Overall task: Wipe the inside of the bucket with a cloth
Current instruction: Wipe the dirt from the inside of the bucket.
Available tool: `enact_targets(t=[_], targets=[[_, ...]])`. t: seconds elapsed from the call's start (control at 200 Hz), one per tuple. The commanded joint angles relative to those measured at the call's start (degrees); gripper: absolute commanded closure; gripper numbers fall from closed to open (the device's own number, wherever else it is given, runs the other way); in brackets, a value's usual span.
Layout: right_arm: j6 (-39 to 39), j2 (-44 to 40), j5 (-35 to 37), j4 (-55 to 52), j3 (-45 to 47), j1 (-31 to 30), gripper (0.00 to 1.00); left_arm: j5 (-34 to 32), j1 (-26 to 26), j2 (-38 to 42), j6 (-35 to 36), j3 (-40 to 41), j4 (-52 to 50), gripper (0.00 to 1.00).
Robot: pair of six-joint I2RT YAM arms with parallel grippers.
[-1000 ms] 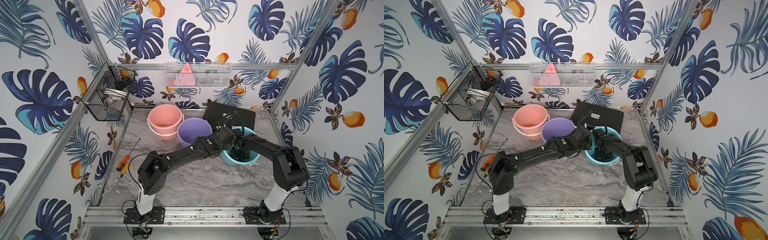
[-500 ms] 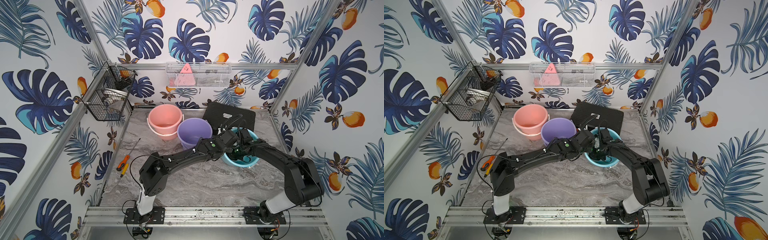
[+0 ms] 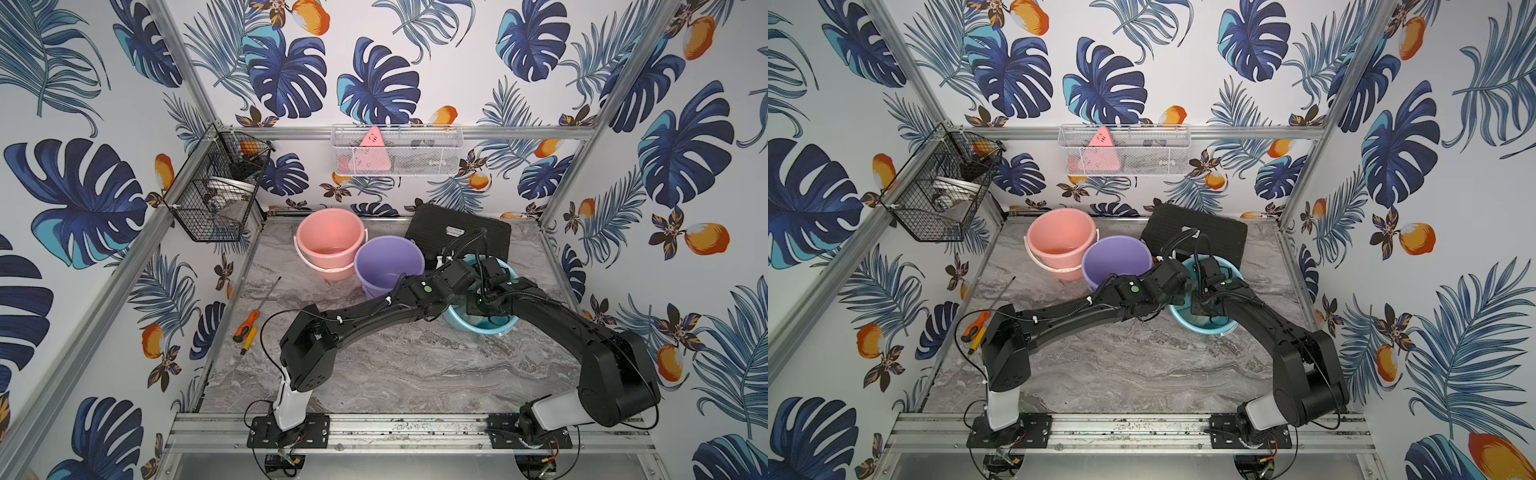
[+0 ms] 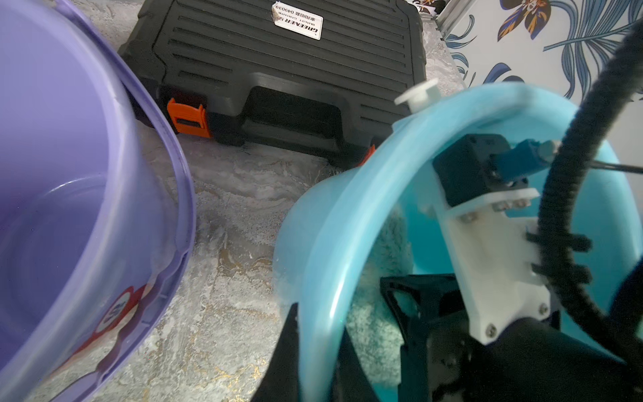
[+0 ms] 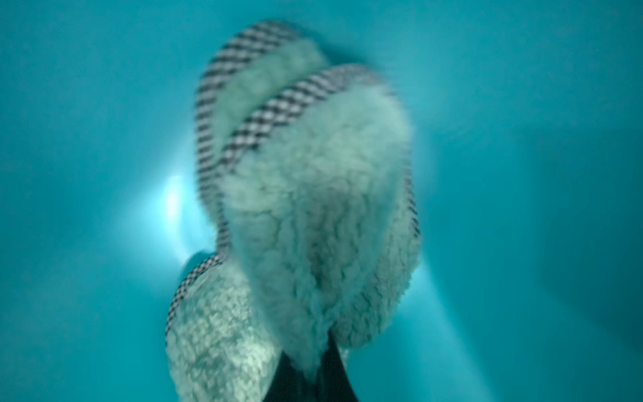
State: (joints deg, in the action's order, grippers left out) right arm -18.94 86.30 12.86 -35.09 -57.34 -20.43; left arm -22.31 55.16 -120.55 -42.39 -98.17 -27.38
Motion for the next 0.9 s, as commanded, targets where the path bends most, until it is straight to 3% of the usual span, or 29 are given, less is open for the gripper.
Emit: enact_targets(t=[0.0,0.15,0.26,0.505,0.726,0.896], targets=[[-4.1,4.0,14.3,0.3,-2.2,0.2,1.00,4.6,0.2,0.1,2.0,0.6,-5.5,1.00],[-7.0,11.3,15.7,-2.0,-4.2,0.1,1.00,5.7,0.1,-0.5,2.6,0.8,-5.2,1.00],[-7.3,14.6,10.4,-1.0,-3.9,0.2,1.00,5.6,0.1,-1.7,2.6,0.3,-6.3,1.00],[-5.9,14.6,-12.4,5.0,-3.8,-0.4,1.00,5.0,0.1,-4.4,2.5,-1.0,-9.0,1.00],[-3.9,8.0,-34.3,15.5,-1.3,-0.4,1.00,8.2,-1.1,-2.5,2.2,4.0,-4.5,1.00],[-2.0,2.9,-41.0,19.6,0.4,-0.2,1.00,8.4,-2.1,-1.9,1.8,4.6,-4.9,1.00]])
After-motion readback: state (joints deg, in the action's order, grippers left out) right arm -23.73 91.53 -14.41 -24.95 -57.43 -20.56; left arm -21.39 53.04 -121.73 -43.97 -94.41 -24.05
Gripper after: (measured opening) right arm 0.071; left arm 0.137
